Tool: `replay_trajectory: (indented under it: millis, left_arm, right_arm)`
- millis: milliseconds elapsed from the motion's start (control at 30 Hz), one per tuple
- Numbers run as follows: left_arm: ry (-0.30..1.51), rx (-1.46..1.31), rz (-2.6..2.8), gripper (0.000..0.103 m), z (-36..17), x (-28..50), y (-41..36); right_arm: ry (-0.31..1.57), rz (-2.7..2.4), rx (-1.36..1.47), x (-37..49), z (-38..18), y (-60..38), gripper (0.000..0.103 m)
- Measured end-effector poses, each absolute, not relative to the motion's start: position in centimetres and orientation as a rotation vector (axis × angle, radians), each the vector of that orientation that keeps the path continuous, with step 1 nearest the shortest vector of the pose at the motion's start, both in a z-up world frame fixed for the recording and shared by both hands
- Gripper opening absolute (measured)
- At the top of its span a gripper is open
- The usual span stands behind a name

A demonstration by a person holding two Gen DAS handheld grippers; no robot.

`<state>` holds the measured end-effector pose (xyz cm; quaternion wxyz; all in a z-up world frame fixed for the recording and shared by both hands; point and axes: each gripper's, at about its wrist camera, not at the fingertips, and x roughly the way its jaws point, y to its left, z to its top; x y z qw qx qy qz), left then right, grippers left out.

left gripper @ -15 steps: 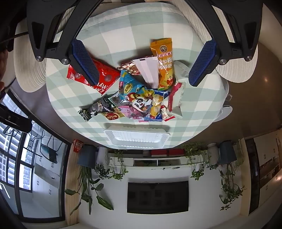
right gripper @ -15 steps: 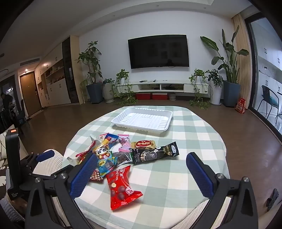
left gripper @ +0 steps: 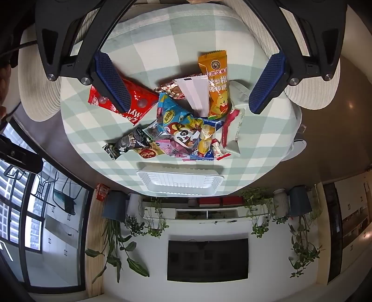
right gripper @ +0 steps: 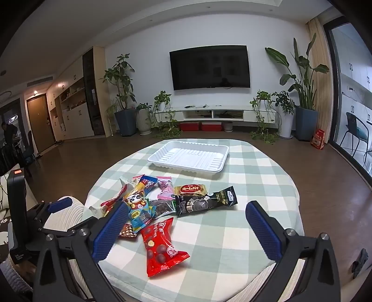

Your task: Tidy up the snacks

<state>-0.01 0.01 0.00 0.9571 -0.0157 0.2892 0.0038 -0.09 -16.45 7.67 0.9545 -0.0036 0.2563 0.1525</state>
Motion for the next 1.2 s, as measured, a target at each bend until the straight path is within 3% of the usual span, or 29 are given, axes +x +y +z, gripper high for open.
replay_trajectory:
  millis: [1200]
  left_arm:
    - [0.588,-0.035,0.007,0.103,0.0,-0.01,0.01]
  right_arm:
    - [0.523,0.311,-0.01,-0.36,7.76,-16.09,0.103]
